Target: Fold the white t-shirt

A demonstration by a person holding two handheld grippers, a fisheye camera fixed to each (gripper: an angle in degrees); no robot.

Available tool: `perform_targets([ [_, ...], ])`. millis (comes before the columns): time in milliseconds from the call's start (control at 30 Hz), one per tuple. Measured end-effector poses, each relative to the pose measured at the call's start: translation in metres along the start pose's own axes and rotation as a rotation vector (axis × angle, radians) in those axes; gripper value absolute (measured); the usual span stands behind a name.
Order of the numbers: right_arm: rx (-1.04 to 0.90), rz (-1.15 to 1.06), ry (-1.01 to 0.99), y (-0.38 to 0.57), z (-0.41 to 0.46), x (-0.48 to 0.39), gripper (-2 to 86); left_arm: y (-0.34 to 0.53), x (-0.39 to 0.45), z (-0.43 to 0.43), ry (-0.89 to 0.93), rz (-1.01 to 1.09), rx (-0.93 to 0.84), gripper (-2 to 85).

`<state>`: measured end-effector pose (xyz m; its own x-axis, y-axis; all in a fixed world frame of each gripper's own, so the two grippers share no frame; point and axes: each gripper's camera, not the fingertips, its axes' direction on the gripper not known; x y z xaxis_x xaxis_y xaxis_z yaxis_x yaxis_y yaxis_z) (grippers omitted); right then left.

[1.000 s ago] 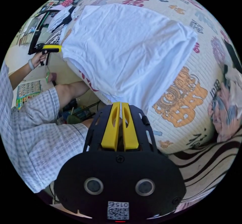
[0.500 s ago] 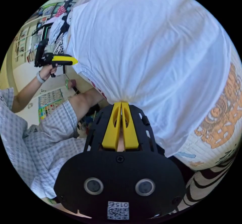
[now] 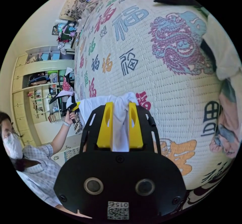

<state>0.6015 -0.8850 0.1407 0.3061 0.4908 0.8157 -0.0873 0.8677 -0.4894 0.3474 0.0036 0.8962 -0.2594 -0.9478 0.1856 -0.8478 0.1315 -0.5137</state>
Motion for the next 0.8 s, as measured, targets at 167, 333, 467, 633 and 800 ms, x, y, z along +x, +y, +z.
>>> perform_targets([
  [167,-0.006,0.034,0.048,-0.016,0.006,0.004,2.0,0.007,-0.015,-0.019,0.007,-0.010,0.019,1.9],
  [333,0.023,0.059,0.020,-0.026,0.011,0.015,2.9,0.023,-0.040,-0.034,0.052,-0.033,0.044,2.3],
  [467,0.072,0.011,0.045,-0.020,0.012,-0.001,5.1,0.049,-0.046,-0.050,0.061,-0.040,0.137,5.8],
  [633,-0.064,-0.026,0.157,0.037,0.029,-0.027,8.6,0.122,-0.037,-0.075,-0.025,-0.019,0.106,9.0],
  [800,-0.273,0.062,0.114,0.078,0.091,-0.034,9.6,0.221,-0.034,-0.039,-0.077,-0.078,-0.115,9.4],
])
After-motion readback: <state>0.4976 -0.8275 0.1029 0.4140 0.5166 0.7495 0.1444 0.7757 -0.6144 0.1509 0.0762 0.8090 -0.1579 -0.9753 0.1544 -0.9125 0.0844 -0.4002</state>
